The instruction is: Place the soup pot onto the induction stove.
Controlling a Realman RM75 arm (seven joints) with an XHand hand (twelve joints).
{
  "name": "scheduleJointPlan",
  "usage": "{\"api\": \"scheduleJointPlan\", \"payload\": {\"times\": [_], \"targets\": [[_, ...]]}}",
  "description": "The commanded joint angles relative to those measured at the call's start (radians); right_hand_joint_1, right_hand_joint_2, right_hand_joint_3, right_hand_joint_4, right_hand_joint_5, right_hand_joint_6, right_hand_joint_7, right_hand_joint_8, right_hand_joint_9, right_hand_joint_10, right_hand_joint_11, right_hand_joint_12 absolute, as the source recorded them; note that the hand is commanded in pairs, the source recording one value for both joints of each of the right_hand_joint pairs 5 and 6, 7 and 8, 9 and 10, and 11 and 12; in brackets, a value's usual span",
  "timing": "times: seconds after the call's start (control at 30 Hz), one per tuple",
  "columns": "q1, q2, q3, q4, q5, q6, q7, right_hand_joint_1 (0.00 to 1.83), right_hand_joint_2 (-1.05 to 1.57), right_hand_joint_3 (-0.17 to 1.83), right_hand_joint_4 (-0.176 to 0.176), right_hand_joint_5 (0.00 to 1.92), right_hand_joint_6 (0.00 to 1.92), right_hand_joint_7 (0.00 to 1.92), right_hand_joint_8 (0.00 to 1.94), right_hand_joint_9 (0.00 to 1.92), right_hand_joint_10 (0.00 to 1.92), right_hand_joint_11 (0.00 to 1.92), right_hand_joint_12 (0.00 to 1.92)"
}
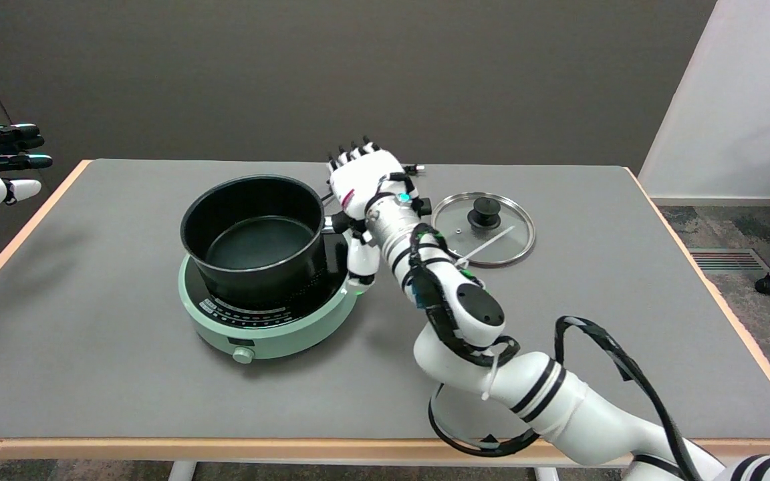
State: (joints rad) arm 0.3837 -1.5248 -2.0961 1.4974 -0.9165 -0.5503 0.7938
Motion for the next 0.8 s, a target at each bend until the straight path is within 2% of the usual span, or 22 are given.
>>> {"api": "scheduleJointPlan", "payload": {"times": [0.03, 0.17, 0.37, 0.5, 0.6, 0.67, 0.8], "targets": [[-0.088, 0.163, 0.067, 0.297, 0.011, 0.006, -0.001, 1.05, -0.59, 0.89, -0.007, 0.19, 0.19, 0.19, 0.19, 0.19, 0.19, 0.19, 0.19], [-0.134, 0.214, 0.115, 0.375, 0.001, 0.01, 0.005, 1.06, -0.6, 0.88, 0.014, 0.17, 0.17, 0.17, 0.17, 0.17, 0.17, 0.17, 0.17], [-0.174, 0.238, 0.215, 0.377, -0.106, 0.078, 0.006, 1.06, -0.63, 0.91, 0.024, 0.14, 0.14, 0.14, 0.14, 0.14, 0.14, 0.14, 0.14], [-0.193, 0.248, 0.318, 0.373, -0.139, 0.164, 0.006, 1.06, -0.67, 0.92, 0.079, 0.09, 0.09, 0.09, 0.09, 0.09, 0.09, 0.09, 0.09], [-0.206, 0.266, 0.387, 0.364, -0.133, 0.212, 0.006, 1.06, -0.69, 0.9, 0.098, 0.03, 0.03, 0.03, 0.03, 0.03, 0.03, 0.03, 0.03], [-0.223, 0.283, 0.427, 0.363, -0.129, 0.23, 0.01, 1.05, -0.7, 0.9, 0.13, 0.01, 0.01, 0.01, 0.01, 0.01, 0.01, 0.01, 0.01], [-0.251, 0.304, 0.499, 0.355, -0.129, 0.243, 0.07, 1.06, -0.71, 0.91, 0.142, 0.02, 0.02, 0.02, 0.02, 0.02, 0.02, 0.02, 0.02]]}}
